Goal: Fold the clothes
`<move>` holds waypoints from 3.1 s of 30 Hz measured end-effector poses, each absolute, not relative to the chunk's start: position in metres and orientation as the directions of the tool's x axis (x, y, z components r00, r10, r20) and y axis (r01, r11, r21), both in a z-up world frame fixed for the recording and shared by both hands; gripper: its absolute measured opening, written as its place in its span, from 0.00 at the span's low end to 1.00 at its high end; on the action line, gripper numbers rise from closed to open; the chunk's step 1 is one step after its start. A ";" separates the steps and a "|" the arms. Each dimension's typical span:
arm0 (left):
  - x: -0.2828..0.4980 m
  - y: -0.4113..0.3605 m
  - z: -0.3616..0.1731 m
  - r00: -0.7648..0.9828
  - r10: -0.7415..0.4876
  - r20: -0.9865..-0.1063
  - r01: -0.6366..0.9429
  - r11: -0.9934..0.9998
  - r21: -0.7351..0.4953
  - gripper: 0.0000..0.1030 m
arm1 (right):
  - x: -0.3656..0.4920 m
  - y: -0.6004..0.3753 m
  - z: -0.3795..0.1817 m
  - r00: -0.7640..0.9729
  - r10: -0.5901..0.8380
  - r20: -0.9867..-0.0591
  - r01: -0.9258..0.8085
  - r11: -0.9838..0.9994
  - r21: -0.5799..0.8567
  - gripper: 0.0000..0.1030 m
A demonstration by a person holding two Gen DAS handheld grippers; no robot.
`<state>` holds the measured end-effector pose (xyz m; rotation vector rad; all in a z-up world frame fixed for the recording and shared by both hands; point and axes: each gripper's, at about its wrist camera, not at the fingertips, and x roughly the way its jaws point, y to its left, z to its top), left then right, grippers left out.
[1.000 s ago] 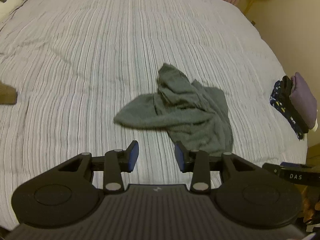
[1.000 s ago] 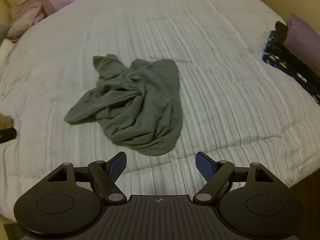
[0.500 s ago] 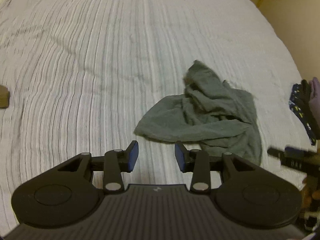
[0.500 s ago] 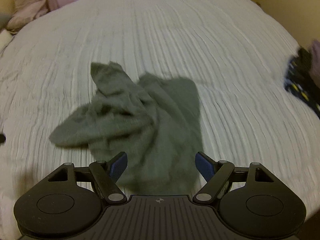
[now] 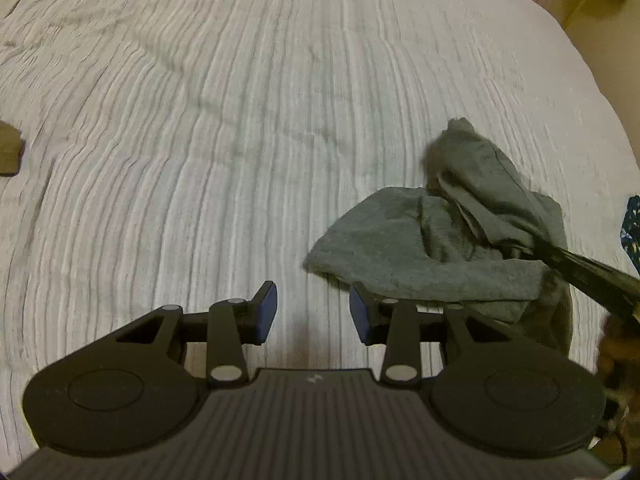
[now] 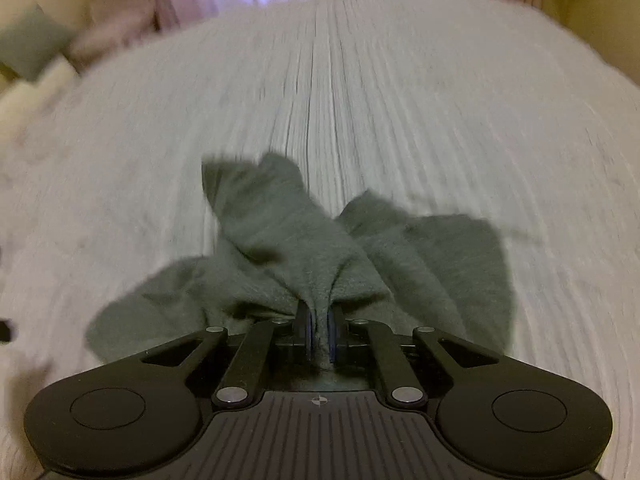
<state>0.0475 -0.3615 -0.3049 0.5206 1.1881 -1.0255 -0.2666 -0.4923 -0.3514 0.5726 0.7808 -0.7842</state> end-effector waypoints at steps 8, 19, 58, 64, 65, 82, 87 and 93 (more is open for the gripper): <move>0.013 -0.382 -0.302 -0.038 -0.419 -0.907 0.907 0.366 -0.208 0.33 | -0.488 -0.434 -0.308 0.227 -0.512 -0.828 0.974 0.108 0.201 0.04; -0.052 -0.464 -0.316 -0.167 -0.478 -0.862 0.942 0.182 -0.283 0.36 | -0.617 -0.443 -0.332 0.072 -0.473 -0.878 0.939 -0.265 0.219 0.73; 0.039 -0.245 -0.206 0.128 -0.747 -0.652 0.605 0.580 -0.545 0.35 | -0.363 -0.620 -0.265 0.665 -0.409 -0.624 0.746 0.363 0.558 0.75; 0.027 -0.248 -0.257 0.089 -0.639 -0.764 0.632 0.629 -0.452 0.35 | -0.367 -0.603 -0.322 0.565 -0.303 -0.767 0.817 0.335 0.470 0.75; 0.029 -0.253 -0.262 0.087 -0.633 -0.770 0.643 0.625 -0.442 0.35 | -0.368 -0.600 -0.332 0.544 -0.289 -0.788 0.827 0.342 0.445 0.75; 0.116 -0.457 -0.389 -0.027 -0.525 -0.851 0.956 0.234 -0.175 0.31 | -0.266 -0.599 -0.386 0.539 -0.286 -0.792 0.678 0.706 0.206 0.75; 0.117 -0.467 -0.414 -0.145 -0.515 -0.845 0.951 0.164 -0.263 0.00 | -0.227 -0.593 -0.411 0.534 -0.239 -0.811 0.589 0.793 0.154 0.41; 0.134 -0.457 -0.361 -0.128 -0.693 -0.709 0.926 0.172 -0.336 0.00 | -0.235 -0.627 -0.368 0.588 -0.366 -0.721 0.643 0.752 0.143 0.03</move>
